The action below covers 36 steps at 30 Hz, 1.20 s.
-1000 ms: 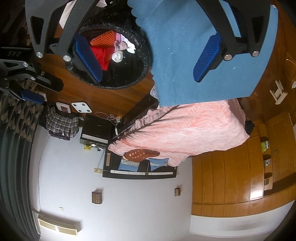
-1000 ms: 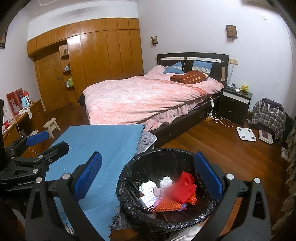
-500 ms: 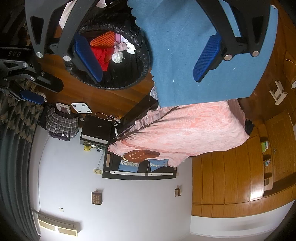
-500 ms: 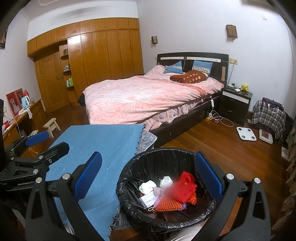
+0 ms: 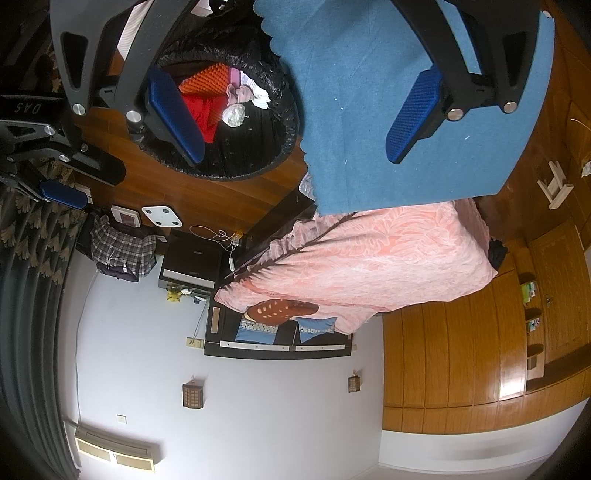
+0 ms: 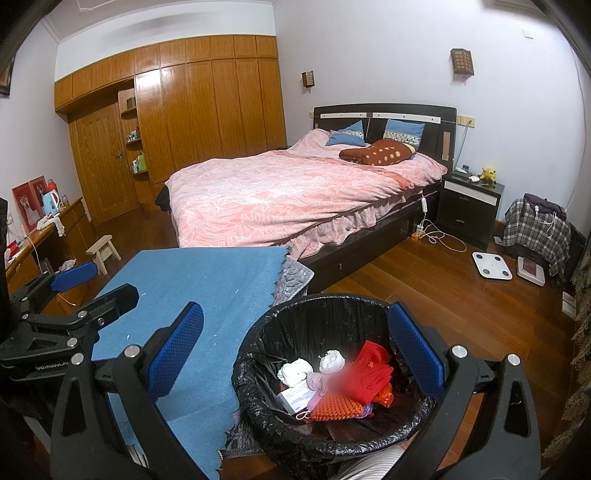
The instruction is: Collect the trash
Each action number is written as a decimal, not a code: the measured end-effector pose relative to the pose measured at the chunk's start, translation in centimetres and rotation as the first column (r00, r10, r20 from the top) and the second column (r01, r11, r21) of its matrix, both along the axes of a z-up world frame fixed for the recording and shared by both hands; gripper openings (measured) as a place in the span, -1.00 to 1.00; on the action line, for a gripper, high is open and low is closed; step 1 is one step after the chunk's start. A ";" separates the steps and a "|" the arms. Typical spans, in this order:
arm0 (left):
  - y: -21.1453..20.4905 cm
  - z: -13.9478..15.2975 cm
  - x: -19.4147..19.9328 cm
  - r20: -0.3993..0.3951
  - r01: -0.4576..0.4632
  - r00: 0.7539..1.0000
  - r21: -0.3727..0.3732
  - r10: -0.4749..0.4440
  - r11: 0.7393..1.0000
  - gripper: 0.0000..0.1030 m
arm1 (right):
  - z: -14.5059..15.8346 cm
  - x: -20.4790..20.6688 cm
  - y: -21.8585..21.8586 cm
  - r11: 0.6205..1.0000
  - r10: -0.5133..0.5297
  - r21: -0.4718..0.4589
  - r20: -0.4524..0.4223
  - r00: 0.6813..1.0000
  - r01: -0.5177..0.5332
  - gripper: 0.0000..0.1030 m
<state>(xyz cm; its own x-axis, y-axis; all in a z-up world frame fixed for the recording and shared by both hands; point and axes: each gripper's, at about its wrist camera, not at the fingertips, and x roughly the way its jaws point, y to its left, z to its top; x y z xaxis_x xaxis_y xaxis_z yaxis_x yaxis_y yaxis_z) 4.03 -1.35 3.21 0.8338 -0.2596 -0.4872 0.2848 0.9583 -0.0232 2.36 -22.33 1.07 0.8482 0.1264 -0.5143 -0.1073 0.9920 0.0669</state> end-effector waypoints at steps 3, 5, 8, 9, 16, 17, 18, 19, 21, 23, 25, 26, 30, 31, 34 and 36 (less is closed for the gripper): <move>0.0 0.0 0.0 -0.001 0.000 1.000 -0.001 0.000 1.000 0.88 | 0.0 0.0 0.0 1.000 0.000 0.000 0.000 1.000 0.000 0.89; 0.0 0.0 0.0 -0.001 -0.001 1.000 0.000 0.001 1.000 0.88 | 0.0 0.0 0.0 1.000 0.000 0.000 0.000 1.000 0.000 0.89; 0.0 0.1 0.0 -0.001 0.000 1.000 0.000 0.000 1.000 0.88 | 0.0 0.0 0.0 1.000 0.000 -0.001 0.001 1.000 0.000 0.89; 0.0 0.1 0.0 -0.001 0.000 1.000 0.001 0.000 1.000 0.88 | 0.0 0.0 0.0 1.000 0.000 0.000 0.000 1.000 0.000 0.89; 0.0 0.0 -0.1 -0.002 0.000 1.000 -0.001 0.000 1.000 0.88 | 0.0 0.1 0.0 1.000 0.000 0.001 -0.001 1.000 0.000 0.89; 0.0 0.0 -0.1 -0.002 0.000 1.000 0.000 0.000 1.000 0.88 | 0.0 0.1 0.0 1.000 0.000 0.000 -0.001 1.000 0.000 0.89; 0.0 0.0 0.0 -0.002 0.000 1.000 0.001 0.000 1.000 0.88 | 0.0 0.1 0.0 1.000 0.000 0.001 -0.002 1.000 0.000 0.89; 0.0 0.0 -0.1 -0.002 0.000 1.000 0.000 0.000 1.000 0.88 | 0.0 0.1 0.1 1.000 0.000 0.001 -0.002 1.000 0.000 0.89; 0.0 0.1 0.0 -0.002 0.000 1.000 -0.001 0.000 1.000 0.88 | 0.0 0.1 0.0 1.000 0.000 0.000 -0.001 1.000 0.000 0.89; 0.0 0.1 0.0 -0.003 -0.001 1.000 0.000 0.001 1.000 0.88 | 0.1 0.1 0.0 1.000 0.000 0.001 -0.001 1.000 0.000 0.89; -0.1 0.1 0.0 -0.003 -0.001 1.000 0.000 0.001 1.000 0.88 | 0.0 0.1 0.1 1.000 0.000 0.000 -0.002 1.000 0.000 0.89; 0.0 0.1 -0.1 -0.003 -0.001 1.000 0.000 0.001 1.000 0.88 | 0.0 0.1 0.1 1.000 0.000 0.000 -0.002 1.000 0.000 0.89; 0.0 0.1 0.0 -0.003 -0.001 1.000 0.000 0.001 1.000 0.88 | 0.1 0.1 0.0 1.000 0.000 0.002 -0.003 1.000 0.000 0.89; 0.0 0.2 0.0 -0.004 -0.001 1.000 -0.001 0.001 1.000 0.88 | 0.1 0.1 0.0 1.000 0.001 0.001 -0.002 1.000 -0.001 0.89; 0.0 0.2 0.1 -0.004 -0.001 1.000 0.001 0.001 1.000 0.88 | 0.1 0.1 0.0 1.000 0.000 0.002 -0.002 1.000 0.000 0.89; 0.0 0.2 0.0 -0.004 0.000 1.000 0.000 0.000 1.000 0.88 | 0.1 0.1 0.0 1.000 0.001 0.002 -0.003 1.000 -0.001 0.89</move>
<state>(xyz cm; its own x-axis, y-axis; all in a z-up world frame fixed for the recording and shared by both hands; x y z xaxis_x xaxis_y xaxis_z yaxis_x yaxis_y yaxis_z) 4.03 -1.34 3.41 0.8319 -0.2595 -0.4905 0.2845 0.9584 -0.0244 2.45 -22.32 1.19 0.8468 0.1278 -0.5163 -0.1076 0.9918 0.0690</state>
